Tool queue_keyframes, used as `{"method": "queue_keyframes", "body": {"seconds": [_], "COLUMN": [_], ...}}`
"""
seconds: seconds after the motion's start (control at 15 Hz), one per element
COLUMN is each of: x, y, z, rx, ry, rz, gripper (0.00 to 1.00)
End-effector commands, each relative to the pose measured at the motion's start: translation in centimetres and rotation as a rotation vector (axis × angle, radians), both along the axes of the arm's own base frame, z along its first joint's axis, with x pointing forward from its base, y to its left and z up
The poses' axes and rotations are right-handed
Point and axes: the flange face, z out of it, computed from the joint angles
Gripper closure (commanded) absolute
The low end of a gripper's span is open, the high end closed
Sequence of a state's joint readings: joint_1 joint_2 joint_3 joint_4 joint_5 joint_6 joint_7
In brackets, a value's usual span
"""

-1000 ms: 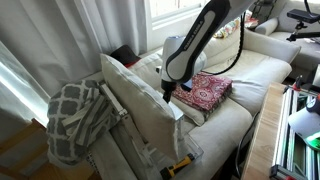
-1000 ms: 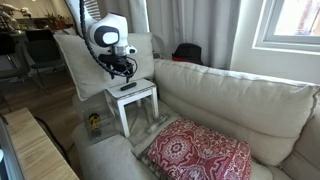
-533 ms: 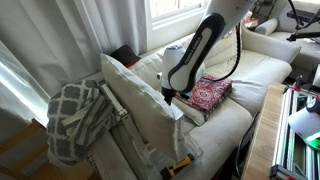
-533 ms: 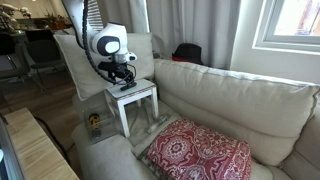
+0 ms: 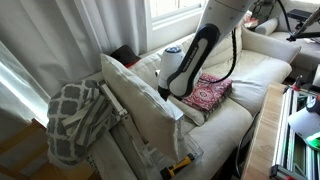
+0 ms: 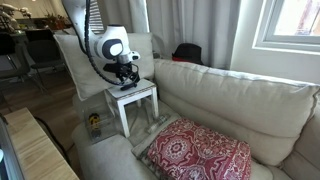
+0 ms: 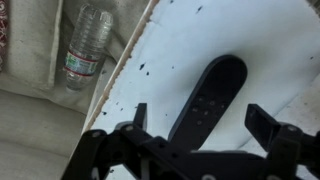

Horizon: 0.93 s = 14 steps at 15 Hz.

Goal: Uncover the remote, then place it throw blanket

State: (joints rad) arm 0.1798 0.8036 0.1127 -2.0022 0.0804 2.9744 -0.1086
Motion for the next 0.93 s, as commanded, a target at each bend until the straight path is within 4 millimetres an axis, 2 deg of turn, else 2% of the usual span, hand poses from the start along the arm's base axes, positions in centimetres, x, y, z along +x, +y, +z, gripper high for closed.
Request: {"method": "queue_keyframes", "body": {"seconds": [0.0,0.07,0.13,0.2,0.33,0.6,0.67,0.87], "x": [0.7,0.8,1.0,1.0,1.1,1.2,1.1,0.5], "y": [1.0,1.2,1.4,1.5,1.4,-0.3,-0.5,-1.8], "z": [-1.4,-1.6,-1.7,-1.9,-1.9,-1.5,-1.2,0.3], "rx": [-0.004,0.002,0.004,0.003,0.0,-0.019,-0.013,-0.024], "ry": [-0.012,-0.011,-0.01,-0.007,-0.002,0.003,0.004,0.006], "rz": [-0.041,-0.05,-0.059,-0.069,-0.085,-0.149,-0.162,-0.207], "gripper": [0.05,0.25,0.3,0.3,0.47,0.78,0.81,0.81]}}
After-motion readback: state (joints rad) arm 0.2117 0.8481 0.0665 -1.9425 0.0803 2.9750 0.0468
